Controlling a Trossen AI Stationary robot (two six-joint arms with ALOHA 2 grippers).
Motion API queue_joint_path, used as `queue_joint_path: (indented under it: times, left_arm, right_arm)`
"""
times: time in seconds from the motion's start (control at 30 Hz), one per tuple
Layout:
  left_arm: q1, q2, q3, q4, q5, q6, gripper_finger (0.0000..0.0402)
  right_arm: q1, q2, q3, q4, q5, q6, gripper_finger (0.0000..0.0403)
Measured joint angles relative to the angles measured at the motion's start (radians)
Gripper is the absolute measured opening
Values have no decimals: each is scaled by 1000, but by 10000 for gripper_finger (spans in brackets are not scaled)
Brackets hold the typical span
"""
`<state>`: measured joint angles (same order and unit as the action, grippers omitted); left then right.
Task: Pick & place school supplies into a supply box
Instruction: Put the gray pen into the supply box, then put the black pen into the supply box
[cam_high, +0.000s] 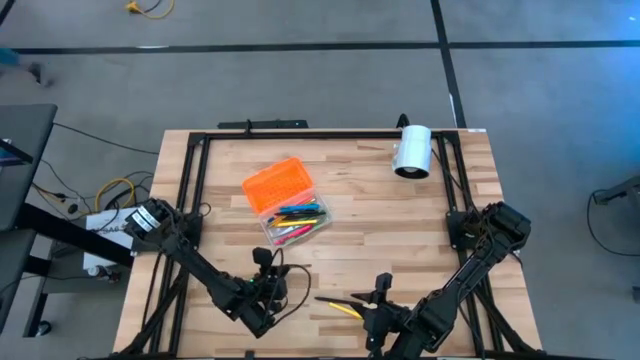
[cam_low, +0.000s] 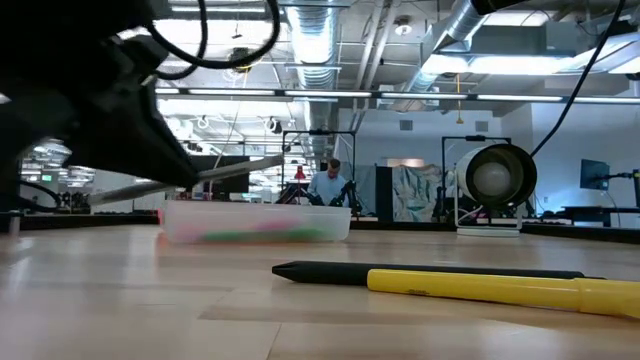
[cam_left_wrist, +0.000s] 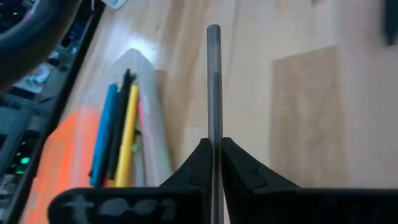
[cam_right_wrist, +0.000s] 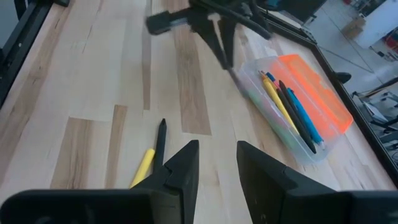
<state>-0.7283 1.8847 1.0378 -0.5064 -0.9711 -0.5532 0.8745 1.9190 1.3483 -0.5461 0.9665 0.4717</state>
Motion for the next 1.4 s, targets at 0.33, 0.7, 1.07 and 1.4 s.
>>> queue_joint_path:
  times: [0.33,0.7,1.07,1.4]
  left_arm:
    - [121,0,63,-95,-28,18,6]
    - [299,-2,146,-200,18,49,7]
    - [414,-2,145,-248,42,56,8]
    - [433,-2,145,-248,50,56,70]
  right_arm:
    - [0,0,0,0,0,0,102]
    - [0,0,-14,16,0,17,102]
    - [0,0,-92,32,0,106,102]
    - [0,0,-93,39,0,106,102]
